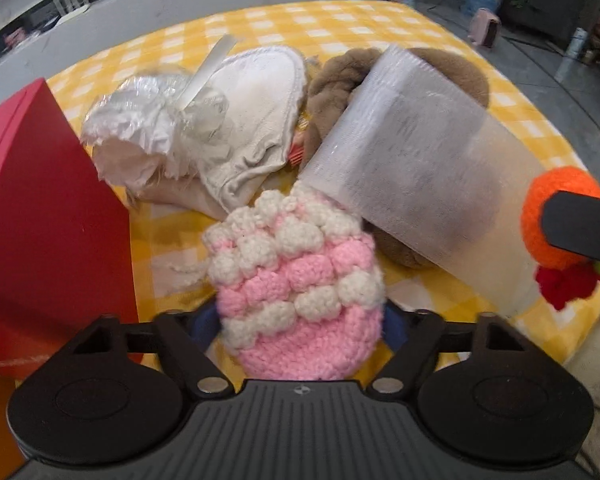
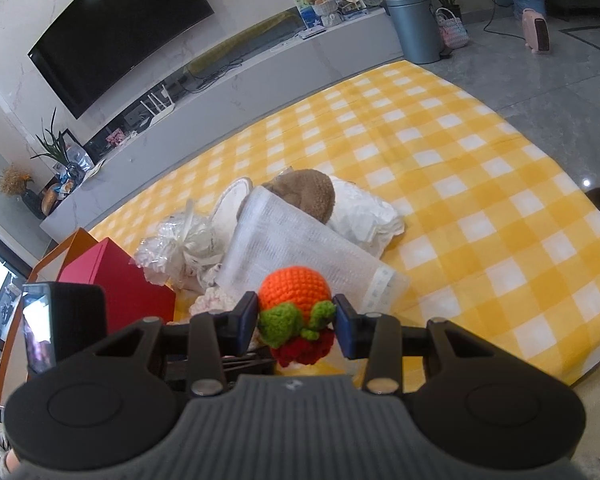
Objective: Organize soft objects
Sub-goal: 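Grasp the pink-and-white crochet piece with the left tool, then carry the crochet fruit toward the white box while the left tool carries the crochet piece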
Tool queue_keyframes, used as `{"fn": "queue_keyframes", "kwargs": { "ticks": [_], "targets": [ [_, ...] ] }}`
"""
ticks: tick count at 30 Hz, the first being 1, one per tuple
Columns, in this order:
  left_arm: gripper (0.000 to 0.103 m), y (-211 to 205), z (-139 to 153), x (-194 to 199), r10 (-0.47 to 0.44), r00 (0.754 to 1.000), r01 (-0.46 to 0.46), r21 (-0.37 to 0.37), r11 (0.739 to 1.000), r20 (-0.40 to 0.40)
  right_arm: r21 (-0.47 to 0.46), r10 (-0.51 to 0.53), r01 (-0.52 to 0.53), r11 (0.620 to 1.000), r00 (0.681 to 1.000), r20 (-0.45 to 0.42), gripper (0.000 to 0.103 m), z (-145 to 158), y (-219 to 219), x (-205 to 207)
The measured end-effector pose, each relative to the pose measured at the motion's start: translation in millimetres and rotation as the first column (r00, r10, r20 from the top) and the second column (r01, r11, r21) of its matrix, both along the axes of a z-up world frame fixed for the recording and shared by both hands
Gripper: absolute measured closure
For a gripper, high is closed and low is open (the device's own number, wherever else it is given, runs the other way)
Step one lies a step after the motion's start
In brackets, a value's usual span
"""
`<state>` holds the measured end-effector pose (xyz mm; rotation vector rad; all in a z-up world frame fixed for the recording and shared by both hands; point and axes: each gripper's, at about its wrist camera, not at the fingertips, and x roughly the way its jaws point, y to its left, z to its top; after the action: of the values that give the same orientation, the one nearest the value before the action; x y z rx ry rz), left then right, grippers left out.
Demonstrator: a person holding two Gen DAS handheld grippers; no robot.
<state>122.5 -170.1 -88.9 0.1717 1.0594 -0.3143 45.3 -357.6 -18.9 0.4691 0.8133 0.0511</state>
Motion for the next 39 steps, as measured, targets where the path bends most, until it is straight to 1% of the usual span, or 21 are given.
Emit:
{"fn": "queue_keyframes", "kwargs": {
  "ticks": [1, 2, 4, 6, 9, 14, 16, 19, 22, 28, 30, 34, 36, 39],
  "targets": [
    [0.034, 2, 2, -2, -0.007, 1.000, 0.007, -0.007, 1.000, 0.002, -0.003, 0.001, -0.001, 1.000, 1.000, -0.002, 0.063, 0, 0, 1],
    [0.037, 6, 4, -3, -0.010, 1.000, 0.010, -0.014, 1.000, 0.005, -0.005, 0.004, -0.004, 1.000, 1.000, -0.005, 0.063, -1, 1, 1],
    [0.049, 13, 10, -7, -0.022, 1.000, 0.022, -0.029, 0.999, 0.013, -0.009, 0.010, -0.010, 1.000, 1.000, -0.008, 0.063, -1, 2, 2],
    [0.054, 19, 19, -13, -0.044, 0.999, 0.044, -0.044, 0.998, 0.001, -0.008, 0.018, -0.018, 1.000, 1.000, -0.007, 0.063, -1, 3, 2],
    [0.056, 33, 36, -23, -0.085, 0.996, 0.087, -0.104, 0.991, 0.020, -0.009, 0.030, -0.030, 1.000, 1.000, -0.003, 0.063, 0, 4, 2],
    [0.055, 45, 65, -44, -0.135, 0.986, 0.148, -0.146, 0.978, 0.096, -0.029, 0.041, -0.041, 0.999, 0.999, -0.011, 0.063, -1, 9, 4],
    [0.056, 51, 76, -51, -0.165, 0.979, 0.183, -0.150, 0.972, 0.122, -0.032, 0.051, -0.052, 0.998, 0.999, -0.010, 0.063, -1, 11, 4],
    [0.055, 60, 92, -59, -0.178, 0.971, 0.204, -0.168, 0.965, 0.158, -0.039, 0.059, -0.059, 0.997, 0.998, -0.011, 0.063, -1, 13, 5],
    [0.055, 56, 102, -66, -0.185, 0.958, 0.218, -0.136, 0.966, 0.217, -0.045, 0.068, -0.068, 0.997, 0.998, -0.012, 0.063, -1, 16, 5],
    [0.055, 58, 114, -63, -0.166, 0.960, 0.207, -0.170, 0.963, 0.227, -0.032, 0.089, -0.089, 0.996, 0.996, 0.013, 0.063, 2, 18, 5],
    [0.055, 61, 116, -62, -0.159, 0.959, 0.204, -0.179, 0.963, 0.234, -0.013, 0.096, -0.096, 0.995, 0.995, 0.024, 0.063, 3, 18, 4],
    [0.055, 68, 122, -60, -0.136, 0.961, 0.188, -0.209, 0.960, 0.241, 0.125, 0.138, -0.147, 0.981, 0.987, 0.080, 0.063, 4, 12, 2],
    [0.055, 74, 126, -61, -0.126, 0.960, 0.182, -0.219, 0.959, 0.250, 0.165, 0.148, -0.164, 0.973, 0.983, 0.105, 0.063, 6, 12, 2],
    [0.055, 81, 131, -58, -0.115, 0.957, 0.173, -0.205, 0.963, 0.265, 0.223, 0.153, -0.178, 0.958, 0.980, 0.126, 0.063, 6, 12, 2]
  ]
}}
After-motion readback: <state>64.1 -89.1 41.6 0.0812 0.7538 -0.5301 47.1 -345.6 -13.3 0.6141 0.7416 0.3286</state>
